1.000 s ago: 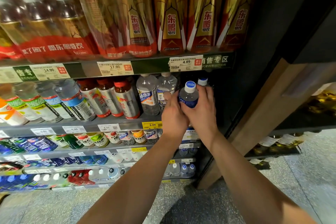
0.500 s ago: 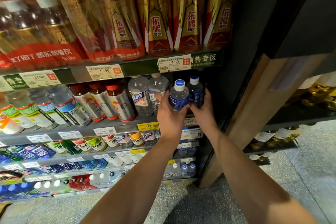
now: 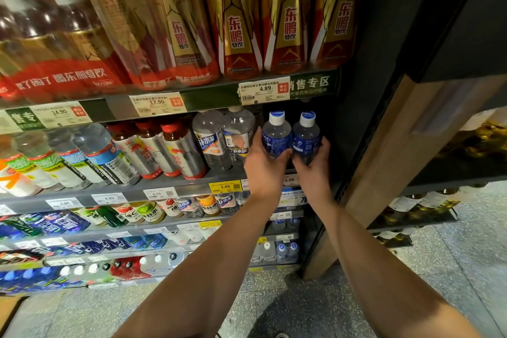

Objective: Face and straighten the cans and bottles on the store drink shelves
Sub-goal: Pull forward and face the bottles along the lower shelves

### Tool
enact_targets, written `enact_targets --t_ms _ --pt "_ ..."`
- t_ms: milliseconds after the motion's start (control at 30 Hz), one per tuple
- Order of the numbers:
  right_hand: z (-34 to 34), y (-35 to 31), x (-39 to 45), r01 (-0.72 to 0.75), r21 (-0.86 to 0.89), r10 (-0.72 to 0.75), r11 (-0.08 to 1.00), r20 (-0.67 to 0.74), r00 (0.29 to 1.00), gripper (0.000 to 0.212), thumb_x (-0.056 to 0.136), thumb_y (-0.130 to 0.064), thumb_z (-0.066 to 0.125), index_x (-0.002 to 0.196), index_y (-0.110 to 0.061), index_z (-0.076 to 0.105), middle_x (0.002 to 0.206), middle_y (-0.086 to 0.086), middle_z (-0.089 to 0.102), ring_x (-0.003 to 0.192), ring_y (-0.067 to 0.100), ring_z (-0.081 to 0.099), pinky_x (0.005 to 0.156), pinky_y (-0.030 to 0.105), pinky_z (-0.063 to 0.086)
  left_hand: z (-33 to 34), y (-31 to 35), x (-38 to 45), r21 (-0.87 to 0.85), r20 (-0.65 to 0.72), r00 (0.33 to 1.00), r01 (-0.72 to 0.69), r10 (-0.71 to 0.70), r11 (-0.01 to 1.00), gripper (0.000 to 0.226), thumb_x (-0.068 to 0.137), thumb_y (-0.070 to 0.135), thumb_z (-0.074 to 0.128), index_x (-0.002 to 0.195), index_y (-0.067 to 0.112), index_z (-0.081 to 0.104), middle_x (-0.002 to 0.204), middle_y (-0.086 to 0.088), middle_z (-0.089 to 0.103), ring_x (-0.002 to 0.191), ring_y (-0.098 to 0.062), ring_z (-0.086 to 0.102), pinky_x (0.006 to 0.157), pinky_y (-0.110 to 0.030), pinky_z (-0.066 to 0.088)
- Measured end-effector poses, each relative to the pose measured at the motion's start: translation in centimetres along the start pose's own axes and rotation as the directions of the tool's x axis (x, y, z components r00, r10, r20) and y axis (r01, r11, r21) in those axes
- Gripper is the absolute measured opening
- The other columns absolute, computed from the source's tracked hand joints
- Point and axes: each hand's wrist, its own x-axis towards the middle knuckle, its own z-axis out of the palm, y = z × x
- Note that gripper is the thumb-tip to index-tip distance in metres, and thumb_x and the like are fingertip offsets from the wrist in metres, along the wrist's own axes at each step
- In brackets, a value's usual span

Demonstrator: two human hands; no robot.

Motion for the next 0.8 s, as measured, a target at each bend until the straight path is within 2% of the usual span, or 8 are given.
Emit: enact_targets --t_ms 67,167,300,433,533,633,733,800 --pt "-0.1 -0.1 0.2 0.006 0.005 -0.006 1.000 0.001 1.000 0.078 0.090 -0.005 0.067 0.153 -0.014 0.022 0.146 0.005 0.049 0.130 0.010 0.049 0.109 0.026 0.041 0.3 0.3 0.3 0.007 0.022 1.000 0.017 -0.017 1.000 0.071 0.075 0.019 0.085 0.137 0.020 0.051 0.120 0.001 0.069 0.109 -0.015 0.065 0.088 -0.022 0.047" --pt "-0.1 -0.1 0.2 0.001 0.000 -0.001 1.000 0.004 1.000 0.078 0.091 -0.003 0.065 0.154 -0.016 0.021 0.148 0.004 0.047 0.131 0.009 0.047 0.106 0.022 0.039 0.7 0.0 0.6 0.018 0.034 0.998 0.043 -0.043 0.999 0.066 0.073 0.016 0.085 0.132 0.015 0.054 0.118 -0.002 0.070 0.108 -0.019 0.066 0.082 -0.019 0.043" --pt "0.0 0.2 0.4 -0.028 0.012 0.028 1.000 -0.006 1.000 0.080 0.090 -0.002 0.066 0.154 -0.017 0.020 0.148 0.005 0.047 0.133 0.014 0.048 0.111 0.032 0.039 0.7 -0.4 0.7 0.017 0.045 0.999 0.026 -0.027 1.000 0.065 0.072 0.017 0.086 0.130 0.016 0.055 0.116 -0.001 0.071 0.105 -0.016 0.066 0.081 -0.018 0.044" --pt "-0.1 0.6 0.4 -0.033 -0.001 0.033 0.999 0.012 0.999 0.076 0.091 -0.008 0.067 0.153 -0.017 0.024 0.146 0.001 0.050 0.131 0.013 0.050 0.112 0.036 0.040 -0.5 -1.5 -0.5 -0.016 0.026 1.000 -0.011 0.011 1.000 0.055 0.080 0.027 0.081 0.130 0.024 0.058 0.104 0.015 0.071 0.090 0.004 0.066 0.081 -0.022 0.055" --pt "0.1 0.9 0.3 -0.019 -0.021 0.020 1.000 0.017 1.000 0.071 0.094 -0.012 0.065 0.153 -0.020 0.025 0.143 -0.009 0.048 0.131 0.008 0.047 0.111 0.031 0.038 -2.8 -3.3 -1.7 -0.071 -0.152 0.988 -0.052 0.040 0.996 0.040 0.088 0.029 0.075 0.124 0.019 0.061 0.108 0.008 0.065 0.094 -0.005 0.065 0.084 -0.033 0.058" --pt "0.4 1.1 0.2 -0.026 -0.029 0.027 0.999 0.015 1.000 0.074 0.096 -0.019 0.062 0.156 -0.025 0.019 0.150 -0.007 0.043 0.132 0.003 0.041 0.113 0.031 0.035 -4.8 -5.3 -1.2 -0.052 -0.290 0.955 -0.086 0.067 0.995 0.039 0.088 0.024 0.074 0.123 0.017 0.056 0.115 0.002 0.054 0.106 -0.017 0.059 0.094 -0.044 0.052" --pt "0.8 1.1 -0.1 -0.015 -0.063 0.015 0.998 -0.001 1.000 0.077 0.097 -0.022 0.061 0.157 -0.025 0.014 0.154 -0.007 0.038 0.130 -0.003 0.035 0.109 0.023 0.031 -5.4 -5.9 -0.2 -0.058 -0.240 0.970 -0.051 0.035 0.997 0.047 0.089 0.022 0.074 0.130 0.019 0.052 0.125 0.003 0.056 0.117 -0.014 0.057 0.100 -0.045 0.050" --pt "0.9 1.1 -0.4 -0.003 -0.051 0.003 0.999 -0.001 1.000 0.080 0.095 -0.025 0.065 0.157 -0.027 0.013 0.152 -0.009 0.041 0.135 0.001 0.038 0.112 0.026 0.032 -4.9 -5.7 0.4 -0.051 -0.182 0.982 -0.050 0.040 0.997 0.052 0.088 0.023 0.075 0.134 0.016 0.051 0.128 0.002 0.057 0.121 -0.015 0.057 0.100 -0.044 0.051"
